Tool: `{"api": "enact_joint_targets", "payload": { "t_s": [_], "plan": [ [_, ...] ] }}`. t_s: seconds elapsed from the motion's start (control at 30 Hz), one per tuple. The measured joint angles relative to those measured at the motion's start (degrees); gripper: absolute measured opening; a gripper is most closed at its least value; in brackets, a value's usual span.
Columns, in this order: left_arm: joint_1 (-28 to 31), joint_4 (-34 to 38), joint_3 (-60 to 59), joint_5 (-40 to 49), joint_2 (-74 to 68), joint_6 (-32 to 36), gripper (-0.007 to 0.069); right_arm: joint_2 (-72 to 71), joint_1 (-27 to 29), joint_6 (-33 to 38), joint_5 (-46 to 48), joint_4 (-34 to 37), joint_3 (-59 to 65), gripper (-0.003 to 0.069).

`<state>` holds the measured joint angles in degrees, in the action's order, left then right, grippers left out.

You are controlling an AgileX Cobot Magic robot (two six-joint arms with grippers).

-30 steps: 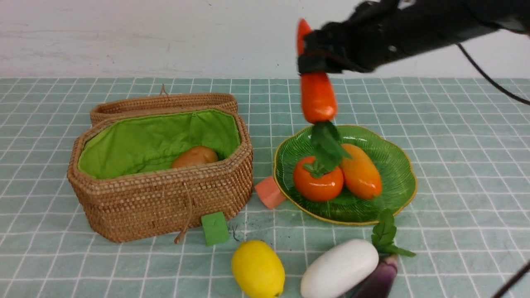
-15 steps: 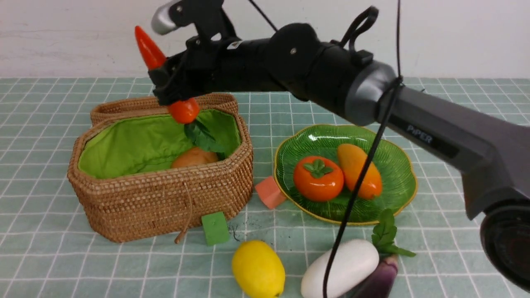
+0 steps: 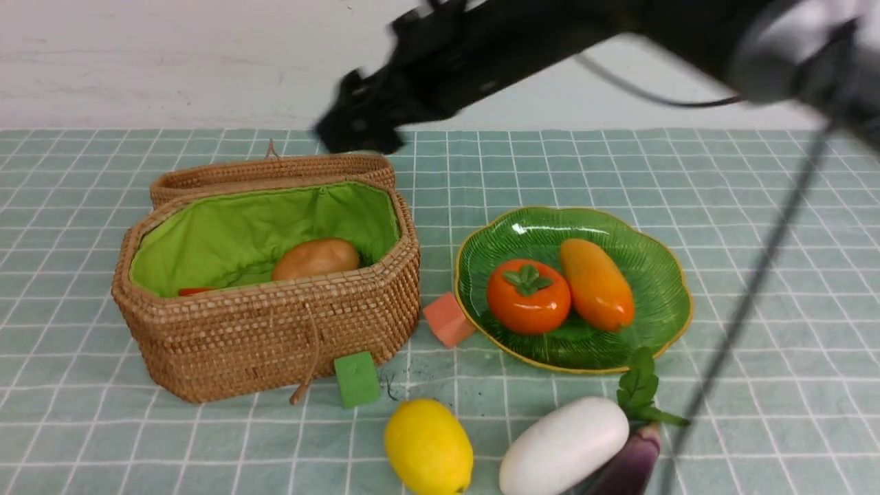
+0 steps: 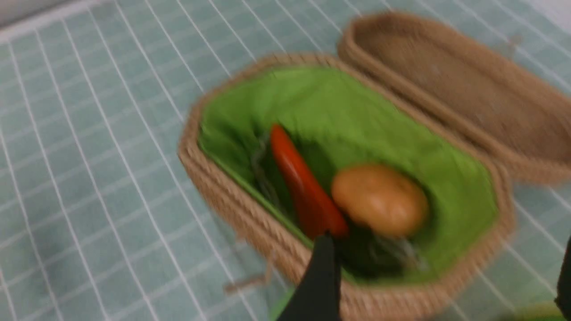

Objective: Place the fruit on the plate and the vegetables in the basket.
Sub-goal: Grab an eggplant with your right arm and place it in the basket on the left.

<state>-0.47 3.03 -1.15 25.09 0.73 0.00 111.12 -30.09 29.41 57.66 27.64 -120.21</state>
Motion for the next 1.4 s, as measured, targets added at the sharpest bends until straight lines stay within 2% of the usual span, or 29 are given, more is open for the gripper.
{"api": "enact_joint_targets", "payload": {
  "t_s": [0.1, 0.17, 0.23, 0.27, 0.3, 0.33, 0.37, 0.4, 0.43, 0.47, 0.53, 0.57, 0.63, 0.8, 1.13, 1.3, 1.33, 1.37, 1.4],
  "plan": [
    [0.0, 0.0, 0.0, 0.0, 0.0, 0.0, 0.0110, -8.6, 2.0, -13.7, 6.4, -11.8, 4.4, 0.0619],
    [0.0, 0.0, 0.0, 0.0, 0.0, 0.0, 0.0111, -13.9, 2.5, -20.5, 5.7, -17.1, 10.6, 0.0602],
    [0.0, 0.0, 0.0, 0.0, 0.0, 0.0, 0.0113, -21.3, 2.6, -32.2, 2.4, -22.4, 24.0, 0.0582],
    [0.0, 0.0, 0.0, 0.0, 0.0, 0.0, 0.0113, -23.4, 2.6, -36.8, 1.3, -23.5, 27.4, 0.0580],
    [0.0, 0.0, 0.0, 0.0, 0.0, 0.0, 0.0113, -23.4, 2.6, -38.0, 1.1, -23.5, 28.5, 0.0580],
    [0.0, 0.0, 0.0, 0.0, 0.0, 0.0, 0.0113, -27.0, 2.6, -47.5, -0.6, -25.0, 37.4, 0.0577],
    [0.0, 0.0, 0.0, 0.0, 0.0, 0.0, 0.0113, -27.7, 2.6, -49.9, -1.0, -25.2, 40.7, 0.0576],
    [0.0, 0.0, 0.0, 0.0, 0.0, 0.0, 0.0113, -29.5, 2.6, -61.1, -2.9, -25.8, 48.9, 0.0576],
    [0.0, 0.0, 0.0, 0.0, 0.0, 0.0, 0.0113, -29.5, 2.6, -62.4, -3.1, -25.8, 49.9, 0.0576],
    [0.0, 0.0, 0.0, 0.0, 0.0, 0.0, 0.0113, -30.1, 2.6, -72.1, -5.5, -25.8, 57.2, 0.0576],
    [0.0, 0.0, 0.0, 0.0, 0.0, 0.0, 0.0116, -30.0, 2.6, -82.3, -11.2, -25.2, 66.3, 0.0574],
    [0.0, 0.0, 0.0, 0.0, 0.0, 0.0, 0.0118, -29.8, 2.6, -84.6, -14.3, -25.0, 69.3, 0.0574],
    [0.0, 0.0, 0.0, 0.0, 0.0, 0.0, 0.0121, -29.1, 2.6, -87.0, -21.1, -24.8, 74.2, 0.0573],
    [0.0, 0.0, 0.0, 0.0, 0.0, 0.0, 0.0124, -26.5, 2.6, -88.0, -27.6, -24.7, 77.7, 0.0573],
    [0.0, 0.0, 0.0, 0.0, 0.0, 0.0, 0.0134, -19.7, 2.6, -86.0, -33.7, -23.8, 77.7, 0.0552],
    [0.0, 0.0, 0.0, 0.0, 0.0, 0.0, 0.0136, -19.0, 2.6, -83.6, -33.0, -23.2, 77.5, 0.0458],
    [0.0, 0.0, 0.0, 0.0, 0.0, 0.0, 0.0137, -19.0, 2.6, -82.8, -32.5, -22.7, 77.6, 0.0362],
    [0.0, 0.0, 0.0, 0.0, 0.0, 0.0, 0.0137, -19.0, 2.6, -82.6, -32.4, -22.4, 77.6, 0.0351],
    [0.0, 0.0, 0.0, 0.0, 0.0, 0.0, 0.0138, -19.1, 2.6, -82.2, -32.4, -22.1, 77.6, 0.0307]
  ]
}}
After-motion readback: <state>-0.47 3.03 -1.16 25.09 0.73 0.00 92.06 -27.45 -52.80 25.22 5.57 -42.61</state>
